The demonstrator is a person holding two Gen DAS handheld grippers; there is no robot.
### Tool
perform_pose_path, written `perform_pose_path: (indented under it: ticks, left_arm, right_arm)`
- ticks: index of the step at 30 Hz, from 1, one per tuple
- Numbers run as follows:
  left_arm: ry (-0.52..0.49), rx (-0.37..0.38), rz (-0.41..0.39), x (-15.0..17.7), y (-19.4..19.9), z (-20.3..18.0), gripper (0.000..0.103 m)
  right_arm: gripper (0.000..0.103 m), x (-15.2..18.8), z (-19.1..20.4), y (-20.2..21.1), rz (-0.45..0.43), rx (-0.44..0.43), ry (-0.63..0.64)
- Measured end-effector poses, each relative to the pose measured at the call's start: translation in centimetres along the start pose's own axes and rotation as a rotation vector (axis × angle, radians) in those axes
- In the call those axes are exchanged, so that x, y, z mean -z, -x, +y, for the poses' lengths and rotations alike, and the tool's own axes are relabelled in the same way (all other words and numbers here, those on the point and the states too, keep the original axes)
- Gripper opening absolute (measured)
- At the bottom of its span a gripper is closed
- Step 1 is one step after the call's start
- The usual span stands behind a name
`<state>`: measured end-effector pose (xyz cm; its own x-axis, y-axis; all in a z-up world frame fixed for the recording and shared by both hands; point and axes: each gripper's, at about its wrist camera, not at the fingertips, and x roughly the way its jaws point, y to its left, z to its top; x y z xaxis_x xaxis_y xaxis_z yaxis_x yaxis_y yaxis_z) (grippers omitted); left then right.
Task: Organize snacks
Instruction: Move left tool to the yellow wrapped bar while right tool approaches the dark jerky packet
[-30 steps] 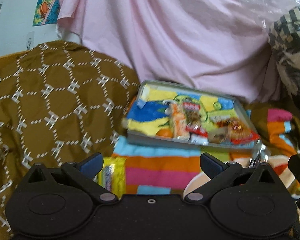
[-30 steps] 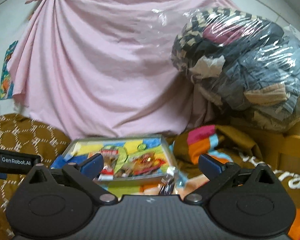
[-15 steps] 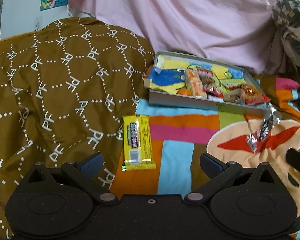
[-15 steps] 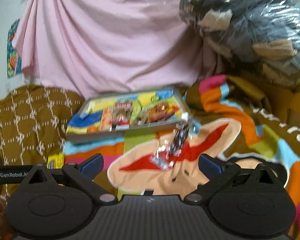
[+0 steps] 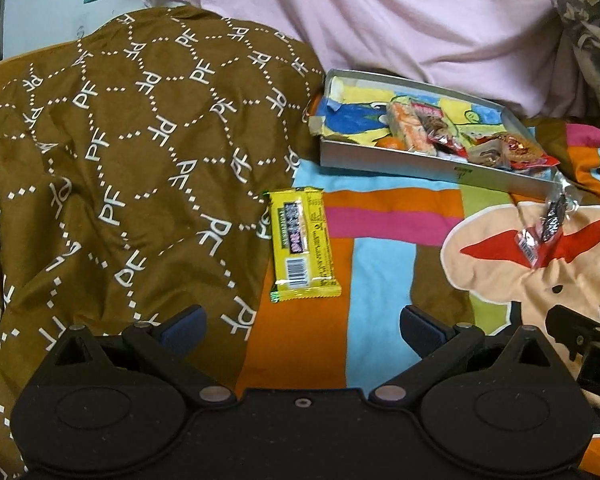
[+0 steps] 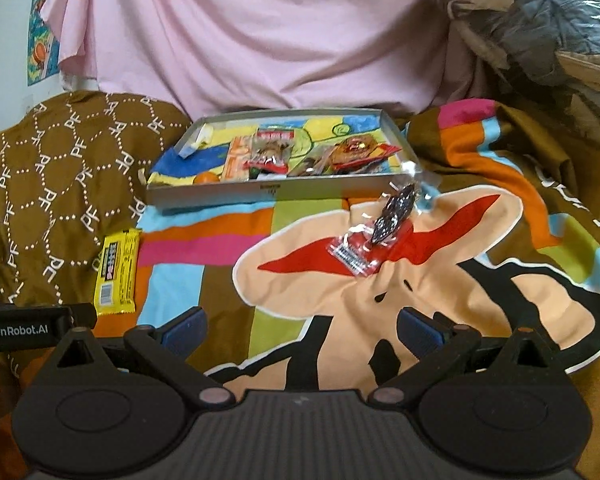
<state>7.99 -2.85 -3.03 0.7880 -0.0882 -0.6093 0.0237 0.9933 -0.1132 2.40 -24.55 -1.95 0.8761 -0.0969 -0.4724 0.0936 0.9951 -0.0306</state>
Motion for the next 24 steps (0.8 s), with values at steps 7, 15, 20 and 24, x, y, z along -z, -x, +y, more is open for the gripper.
perform_pose_path:
  ticks: [7, 15, 20, 24]
  left_arm:
    - [0.004, -0.011, 0.017, -0.1, -0.7, 0.1, 0.102]
    - [-0.001, -0.022, 0.034, -0.3, -1.5, 0.0, 0.102]
    - [0.000, -0.023, 0.036, -0.7, -2.1, -0.1, 0.102]
    - [-0.002, -0.022, 0.037, -1.0, -2.4, -0.3, 0.102]
  right_arm:
    - [0.103, 0.0, 0.3, -0.5, 0.029, -0.012, 0.011]
    - [0.103, 0.0, 0.7, -0.9, 0.058, -0.032, 0.026]
    - [0.103, -0.1, 0.8, -1.1, 0.068, -0.042, 0.025]
    - [0.103, -0.2, 0.8, -1.4, 0.075, -0.049, 0.019]
